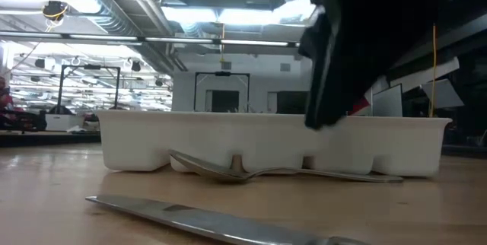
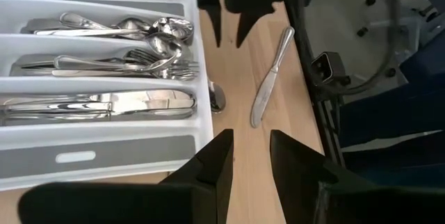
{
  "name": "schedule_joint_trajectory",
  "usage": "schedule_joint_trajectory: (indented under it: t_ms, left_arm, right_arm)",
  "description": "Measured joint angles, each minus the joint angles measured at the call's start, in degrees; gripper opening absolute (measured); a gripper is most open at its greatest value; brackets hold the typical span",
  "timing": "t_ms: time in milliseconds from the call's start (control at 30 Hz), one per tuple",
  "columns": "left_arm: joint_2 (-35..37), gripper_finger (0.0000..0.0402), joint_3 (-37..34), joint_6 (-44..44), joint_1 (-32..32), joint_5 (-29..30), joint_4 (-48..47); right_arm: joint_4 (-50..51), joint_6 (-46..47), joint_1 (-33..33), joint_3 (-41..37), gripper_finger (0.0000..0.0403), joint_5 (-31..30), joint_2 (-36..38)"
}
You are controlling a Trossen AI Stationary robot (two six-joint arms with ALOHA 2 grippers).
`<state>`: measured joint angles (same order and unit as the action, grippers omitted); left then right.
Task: Sort silverware
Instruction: Adjust the white cutlery
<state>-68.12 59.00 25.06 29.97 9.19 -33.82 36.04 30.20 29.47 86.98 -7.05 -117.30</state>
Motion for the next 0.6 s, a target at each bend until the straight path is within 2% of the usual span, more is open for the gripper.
schedule_joint_trajectory:
  t_ms: [467, 600]
  left_arm:
    - [0.02, 0.0085, 0.0, -0.99, -0.01, 1.17, -0.02]
    - [0.02, 0.0085, 0.0, -3.1, -0.01, 2.07, -0.02]
  right_arm:
    - [0.57, -2.32, -6.38, -2.25, 0.0133, 0.08, 0.13]
    - [3.4, -3.22, -8.55, -2.47, 0.0133, -6.64, 0.04]
